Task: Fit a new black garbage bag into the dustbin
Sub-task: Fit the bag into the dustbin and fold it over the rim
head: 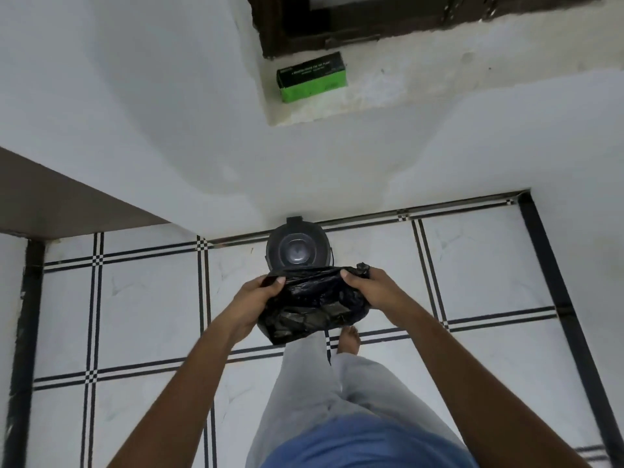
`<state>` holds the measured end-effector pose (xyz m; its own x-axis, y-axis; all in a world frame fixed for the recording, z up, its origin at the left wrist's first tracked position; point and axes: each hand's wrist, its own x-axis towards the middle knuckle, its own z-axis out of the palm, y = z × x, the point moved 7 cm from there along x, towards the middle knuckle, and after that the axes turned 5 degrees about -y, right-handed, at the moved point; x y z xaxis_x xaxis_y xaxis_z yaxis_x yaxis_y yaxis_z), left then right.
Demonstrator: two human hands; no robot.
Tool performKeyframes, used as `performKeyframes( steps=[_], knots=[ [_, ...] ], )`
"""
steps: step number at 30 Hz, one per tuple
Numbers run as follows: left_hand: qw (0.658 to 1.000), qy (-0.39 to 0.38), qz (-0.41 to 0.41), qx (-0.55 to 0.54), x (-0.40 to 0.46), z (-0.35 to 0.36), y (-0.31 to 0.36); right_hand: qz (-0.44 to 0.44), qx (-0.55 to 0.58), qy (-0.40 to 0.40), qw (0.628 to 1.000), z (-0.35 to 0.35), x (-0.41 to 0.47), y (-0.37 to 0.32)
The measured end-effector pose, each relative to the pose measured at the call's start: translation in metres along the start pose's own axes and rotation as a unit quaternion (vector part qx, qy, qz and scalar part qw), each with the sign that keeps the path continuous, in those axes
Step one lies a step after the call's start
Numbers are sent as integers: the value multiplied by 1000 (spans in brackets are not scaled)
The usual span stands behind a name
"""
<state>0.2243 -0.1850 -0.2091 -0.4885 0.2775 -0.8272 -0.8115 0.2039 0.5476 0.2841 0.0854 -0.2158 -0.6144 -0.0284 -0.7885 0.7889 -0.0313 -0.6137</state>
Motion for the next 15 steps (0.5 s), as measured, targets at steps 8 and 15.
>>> performKeyframes(
  steps=[8,15],
  knots=[
    [996,38,-57,-63,91,10,-49,71,113,47,990,37,103,50],
    [993,51,-29,-101,161,10,-87,55,182,38,981,60,170,92]
  ],
)
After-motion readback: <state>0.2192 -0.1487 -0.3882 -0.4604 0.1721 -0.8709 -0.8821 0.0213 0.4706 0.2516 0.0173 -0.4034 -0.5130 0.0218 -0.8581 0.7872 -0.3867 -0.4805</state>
